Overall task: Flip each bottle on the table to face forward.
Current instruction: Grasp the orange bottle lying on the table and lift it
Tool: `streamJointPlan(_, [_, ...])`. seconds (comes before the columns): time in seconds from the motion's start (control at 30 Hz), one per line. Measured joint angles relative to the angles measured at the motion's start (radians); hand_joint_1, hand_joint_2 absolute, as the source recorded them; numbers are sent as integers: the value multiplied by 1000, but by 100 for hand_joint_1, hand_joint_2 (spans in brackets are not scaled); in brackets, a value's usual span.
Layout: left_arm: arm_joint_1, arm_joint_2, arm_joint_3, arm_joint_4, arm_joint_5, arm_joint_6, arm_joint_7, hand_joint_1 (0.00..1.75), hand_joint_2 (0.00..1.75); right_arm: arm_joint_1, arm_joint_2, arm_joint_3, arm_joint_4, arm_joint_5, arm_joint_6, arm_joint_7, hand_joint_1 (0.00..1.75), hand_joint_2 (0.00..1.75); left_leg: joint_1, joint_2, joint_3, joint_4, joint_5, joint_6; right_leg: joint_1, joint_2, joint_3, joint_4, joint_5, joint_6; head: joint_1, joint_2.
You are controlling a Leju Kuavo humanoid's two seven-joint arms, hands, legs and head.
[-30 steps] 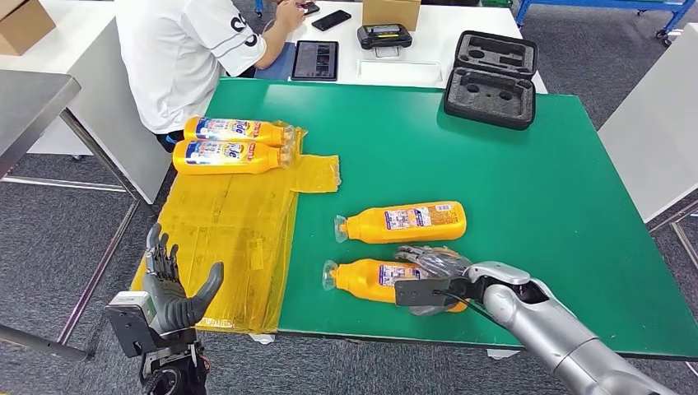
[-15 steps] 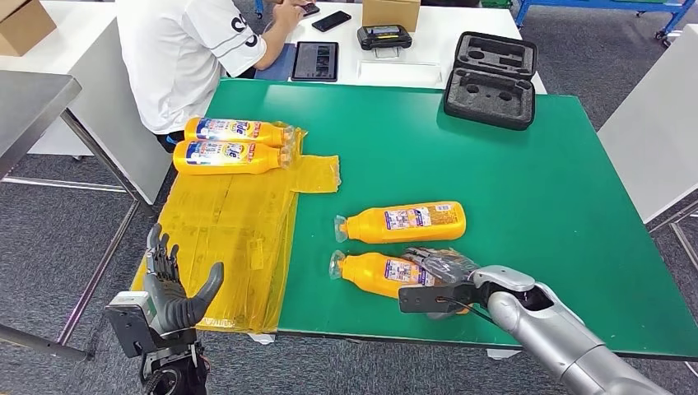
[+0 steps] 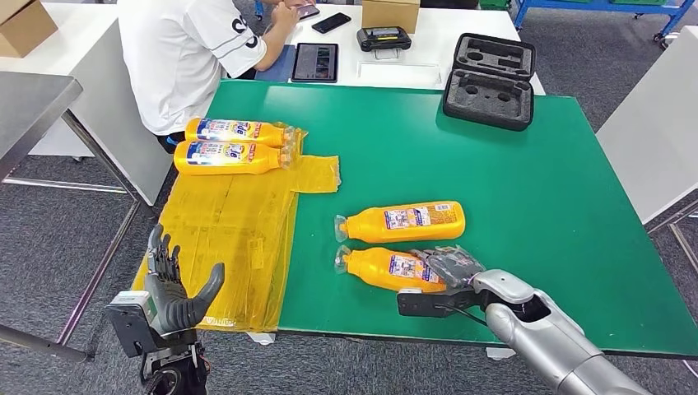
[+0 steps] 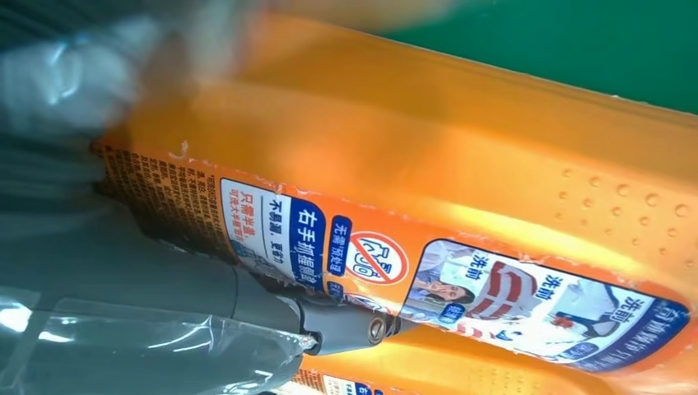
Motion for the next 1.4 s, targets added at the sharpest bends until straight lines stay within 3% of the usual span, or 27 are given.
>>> streamJointPlan(0.67, [-1, -5, -1, 0, -5, -11, 4, 0, 175, 25, 15, -64, -1, -5, -31, -23, 175, 175, 0, 0, -1, 0, 0, 0, 0, 0, 0, 0, 0, 0, 0, 0])
streamJointPlan(0.87, [6, -8, 2, -1, -9, -3, 1, 0, 175, 67, 34, -131, -50, -74, -136, -98, 175, 175, 0, 0, -3, 0, 0, 0, 0, 0, -2, 1, 0, 1, 0, 0])
streamJointPlan(1.07, [21, -17, 6, -10, -16, -5, -16, 0, 175, 144, 115, -265, -177, -102, -292, -222, 175, 175, 1, 0, -4, 0, 0, -1, 1, 0, -3, 1, -1, 0, 0, 0])
streamJointPlan(1.27, [16, -23, 9, -10, -3, -12, -20, 0, 175, 203, 206, -349, -279, -120, -334, -278, 175, 175, 1, 0, -4, 0, -1, -1, 1, 0, -3, 1, -1, 0, 0, 0])
streamJointPlan(1.4, [20, -34, 16, -22, 39, -51, -23, 0, 175, 253, 300, -419, -326, -133, -360, -356, 175, 175, 1, 0, -4, 0, -1, -1, 1, 0, -4, 1, -1, 0, 0, 0])
